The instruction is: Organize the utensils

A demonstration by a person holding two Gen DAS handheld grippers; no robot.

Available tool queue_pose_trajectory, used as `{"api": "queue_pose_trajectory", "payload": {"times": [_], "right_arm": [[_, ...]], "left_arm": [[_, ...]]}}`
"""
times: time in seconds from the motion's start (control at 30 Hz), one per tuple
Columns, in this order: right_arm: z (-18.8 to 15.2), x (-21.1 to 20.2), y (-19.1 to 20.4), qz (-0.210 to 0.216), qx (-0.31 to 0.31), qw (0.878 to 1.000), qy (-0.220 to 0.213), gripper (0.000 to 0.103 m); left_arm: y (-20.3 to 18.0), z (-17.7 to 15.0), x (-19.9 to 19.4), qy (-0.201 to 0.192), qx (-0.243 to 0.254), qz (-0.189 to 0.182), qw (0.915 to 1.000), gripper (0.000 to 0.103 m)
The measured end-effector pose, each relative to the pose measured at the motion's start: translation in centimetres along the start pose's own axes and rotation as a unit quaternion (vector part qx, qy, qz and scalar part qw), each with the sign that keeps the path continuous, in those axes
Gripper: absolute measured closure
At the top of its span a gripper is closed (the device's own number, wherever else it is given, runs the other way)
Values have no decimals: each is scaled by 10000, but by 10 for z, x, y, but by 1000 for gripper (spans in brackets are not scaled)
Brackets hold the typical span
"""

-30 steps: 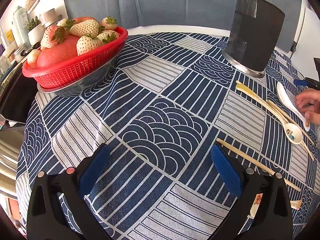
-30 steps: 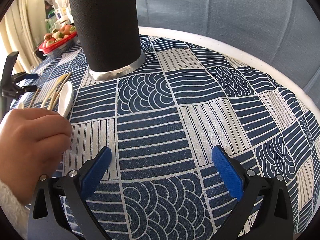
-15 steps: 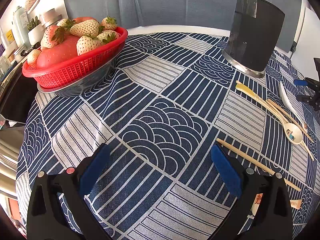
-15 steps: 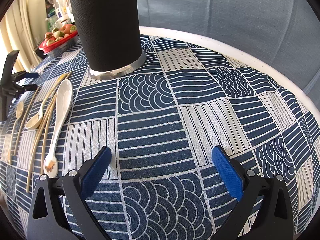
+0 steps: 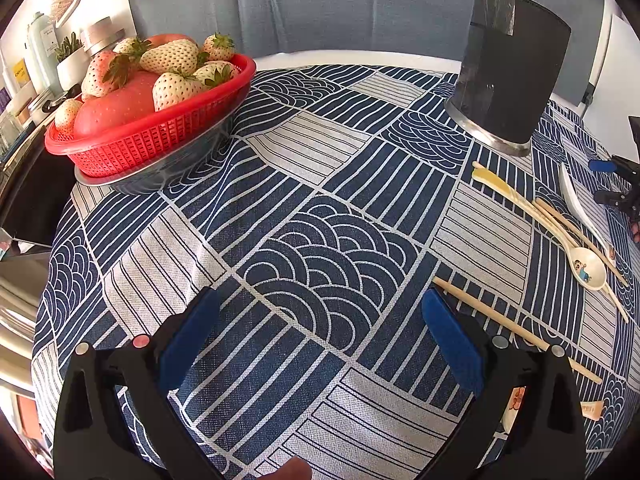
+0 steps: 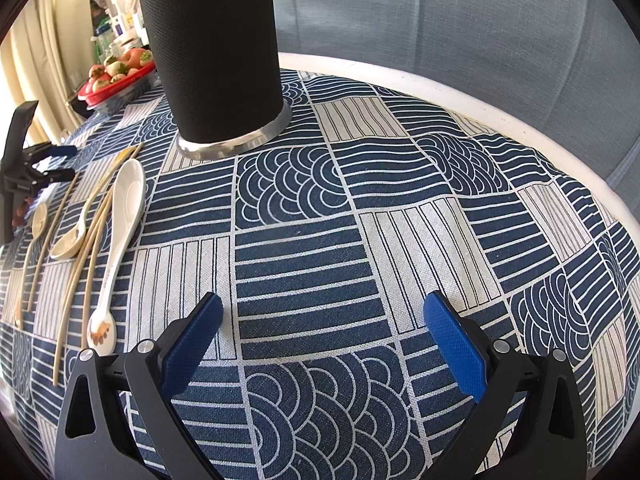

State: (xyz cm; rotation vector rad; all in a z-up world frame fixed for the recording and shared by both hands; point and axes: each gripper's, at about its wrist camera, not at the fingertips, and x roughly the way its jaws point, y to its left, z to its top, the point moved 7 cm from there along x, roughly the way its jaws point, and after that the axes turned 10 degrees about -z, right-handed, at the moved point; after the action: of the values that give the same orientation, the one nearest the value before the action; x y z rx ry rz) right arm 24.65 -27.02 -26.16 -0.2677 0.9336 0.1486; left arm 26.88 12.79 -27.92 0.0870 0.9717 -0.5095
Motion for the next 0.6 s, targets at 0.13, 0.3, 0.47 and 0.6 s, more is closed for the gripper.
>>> {"api": "queue_pose_trajectory", "payload": {"times": [0.13, 0.3, 0.47, 0.6], "right_arm": [[1, 1, 1, 6, 2, 10000, -1, 6], [4, 2, 1, -4, 55, 10000, -3, 6], [15, -39, -2, 23, 551, 9981, -284, 8], [27, -108, 3, 161, 847, 9947, -567, 8]], "left_arm": [[-1, 0, 0, -1, -10, -21, 10000, 4], [-2, 1, 0, -25, -70, 39, 10000, 5], [-12, 11, -28, -231, -550, 43, 9982, 6], [-47, 25, -84, -487, -650, 487, 9955, 6]]}}
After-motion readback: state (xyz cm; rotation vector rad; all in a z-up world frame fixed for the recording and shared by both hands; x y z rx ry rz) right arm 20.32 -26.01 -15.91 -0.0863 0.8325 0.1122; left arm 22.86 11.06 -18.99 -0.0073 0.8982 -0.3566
